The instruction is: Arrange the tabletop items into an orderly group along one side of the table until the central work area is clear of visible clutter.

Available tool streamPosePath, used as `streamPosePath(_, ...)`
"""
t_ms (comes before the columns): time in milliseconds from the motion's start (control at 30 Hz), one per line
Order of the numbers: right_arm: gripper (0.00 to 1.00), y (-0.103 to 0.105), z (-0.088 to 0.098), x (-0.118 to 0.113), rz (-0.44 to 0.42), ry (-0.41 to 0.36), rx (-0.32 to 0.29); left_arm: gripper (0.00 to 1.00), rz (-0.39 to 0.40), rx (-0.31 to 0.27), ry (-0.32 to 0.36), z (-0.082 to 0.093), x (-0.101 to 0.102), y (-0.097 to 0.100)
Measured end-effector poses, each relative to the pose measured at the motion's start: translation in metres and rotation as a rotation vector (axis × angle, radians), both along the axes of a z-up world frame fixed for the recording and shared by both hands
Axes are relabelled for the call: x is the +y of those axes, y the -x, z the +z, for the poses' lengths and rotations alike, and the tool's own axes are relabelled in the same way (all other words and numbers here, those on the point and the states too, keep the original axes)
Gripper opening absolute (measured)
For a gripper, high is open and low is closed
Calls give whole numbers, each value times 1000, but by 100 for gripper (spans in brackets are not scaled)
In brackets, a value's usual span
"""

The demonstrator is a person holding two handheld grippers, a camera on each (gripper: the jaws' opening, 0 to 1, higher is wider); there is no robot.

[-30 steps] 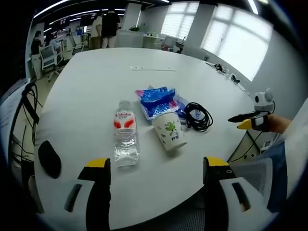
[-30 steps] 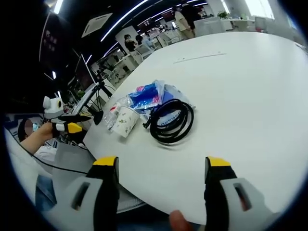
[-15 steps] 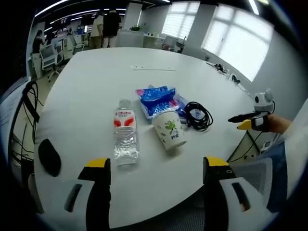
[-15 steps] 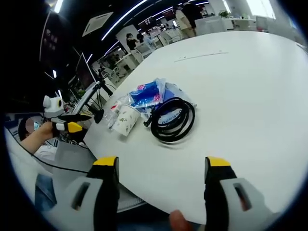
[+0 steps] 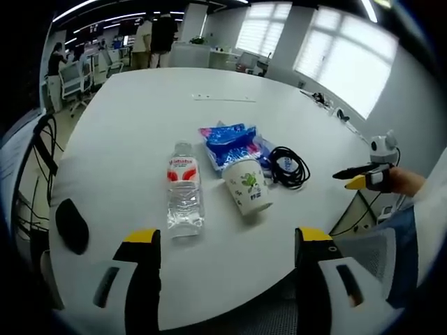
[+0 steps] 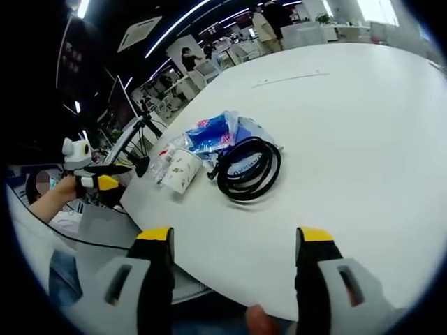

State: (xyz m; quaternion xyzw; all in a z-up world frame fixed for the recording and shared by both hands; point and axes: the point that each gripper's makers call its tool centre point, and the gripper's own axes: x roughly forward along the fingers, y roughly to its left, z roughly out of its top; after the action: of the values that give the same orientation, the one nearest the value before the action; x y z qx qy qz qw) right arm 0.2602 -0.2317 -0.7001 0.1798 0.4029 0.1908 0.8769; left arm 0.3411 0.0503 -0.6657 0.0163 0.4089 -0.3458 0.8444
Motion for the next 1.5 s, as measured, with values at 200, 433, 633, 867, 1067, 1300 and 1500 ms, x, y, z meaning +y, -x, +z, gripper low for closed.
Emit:
streamPosePath(200,70,1,0,0,-2,-1,-3,80,-6,0,3,0,-3,0)
streamPosePath(433,69,2,1,1,2,-2,-8,85,10,-7,-10,-4,-3,-1)
streamPosePath(633,69,1,1,-1,9,1,-11,87,35,-20,8,0,-3,-3)
streamPosePath(867,68,-4,2,2,26,0,-17,87,28,-17,5,-4,-3,0)
streamPosePath(1067,67,-5,4,9,56,-1,-16,88,22,-21,9,-4,-5,4)
streamPosePath(1300,66,-8,7,14,97,8,-20,88,28,-28,18,-4,-4,6)
streamPosePath(1500,65,-16,13,18,135,22,-32,88,23,-33,23,-6,-3,11)
